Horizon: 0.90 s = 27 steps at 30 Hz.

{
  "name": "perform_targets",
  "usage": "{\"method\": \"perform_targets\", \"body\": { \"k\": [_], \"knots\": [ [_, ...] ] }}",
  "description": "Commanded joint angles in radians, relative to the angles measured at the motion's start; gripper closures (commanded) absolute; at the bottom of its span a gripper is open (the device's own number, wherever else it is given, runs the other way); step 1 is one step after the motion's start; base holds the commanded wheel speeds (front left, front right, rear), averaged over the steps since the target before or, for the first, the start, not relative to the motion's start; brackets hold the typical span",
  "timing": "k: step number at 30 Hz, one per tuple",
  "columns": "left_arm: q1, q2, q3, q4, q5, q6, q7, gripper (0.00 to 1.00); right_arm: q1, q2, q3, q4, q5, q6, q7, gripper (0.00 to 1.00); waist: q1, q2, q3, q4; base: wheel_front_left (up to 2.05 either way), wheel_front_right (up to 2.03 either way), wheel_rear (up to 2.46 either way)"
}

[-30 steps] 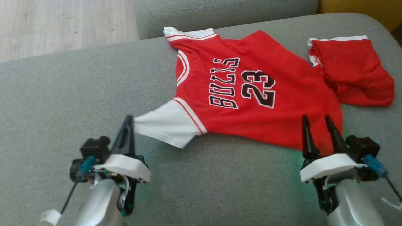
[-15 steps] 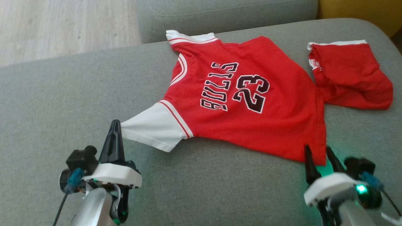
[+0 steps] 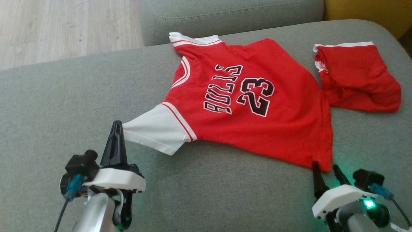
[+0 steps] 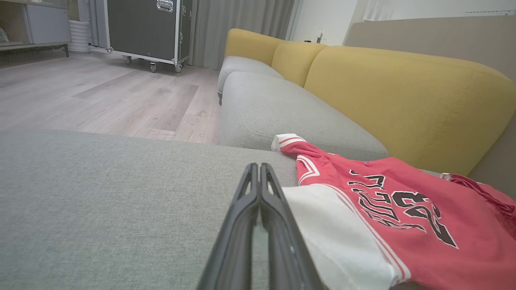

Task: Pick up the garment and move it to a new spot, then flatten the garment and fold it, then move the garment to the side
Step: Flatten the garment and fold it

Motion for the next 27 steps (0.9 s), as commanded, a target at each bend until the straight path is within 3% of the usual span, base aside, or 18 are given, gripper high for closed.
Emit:
{"method": "perform_targets", "body": {
  "k": [1, 4, 5, 6, 7, 12, 19, 27],
  "knots": [
    [-0.032, 0.012, 0.043, -0.032, 0.012, -0.005, -0.012, 1.00, -0.036, -0.002, 0.038, -0.008, 0.008, -0.001, -0.006, 0.00, 0.0000, -0.0001, 0.004, 0.005, 0.00, 0.00, 0.00],
    [-0.036, 0.012, 0.048, -0.034, 0.018, -0.008, -0.012, 1.00, -0.042, -0.002, 0.071, 0.009, 0.033, -0.001, 0.002, 0.00, 0.0000, -0.0001, 0.007, 0.013, 0.00, 0.00, 0.00],
    [-0.036, 0.012, 0.049, -0.034, 0.020, -0.008, -0.012, 1.00, -0.042, -0.002, 0.083, 0.014, 0.043, -0.001, 0.006, 0.51, 0.0000, -0.0001, 0.007, 0.015, 0.00, 0.00, 0.00],
    [-0.037, 0.012, 0.051, -0.034, 0.021, -0.009, -0.012, 1.00, -0.043, -0.002, 0.095, 0.017, 0.052, -0.001, 0.008, 0.93, 0.0000, -0.0001, 0.008, 0.018, 0.00, 0.00, 0.00],
    [-0.037, 0.012, 0.053, -0.034, 0.022, -0.009, -0.012, 1.00, -0.043, -0.002, 0.105, 0.019, 0.059, -0.001, 0.009, 1.00, 0.0000, -0.0001, 0.008, 0.019, 0.00, 0.00, 0.00],
    [-0.034, 0.007, 0.070, -0.033, 0.018, -0.015, -0.012, 1.00, -0.062, -0.002, 0.168, -0.034, 0.121, -0.001, -0.037, 1.00, 0.0000, -0.0001, 0.002, 0.024, 0.00, 0.00, 0.00],
    [-0.041, -0.003, 0.121, -0.070, -0.044, -0.035, -0.012, 1.00, -0.114, -0.002, 0.193, -0.190, 0.098, -0.001, -0.094, 1.00, 0.0000, -0.0001, -0.022, 0.024, 0.00, 0.00, 0.00],
    [-0.129, 0.013, 0.204, -0.221, -0.172, -0.054, 0.044, 1.00, -0.264, -0.054, 0.245, -0.388, 0.048, -0.001, -0.055, 1.00, 0.0000, -0.0001, -0.073, 0.040, 0.00, 0.00, 0.00]
  ]
}}
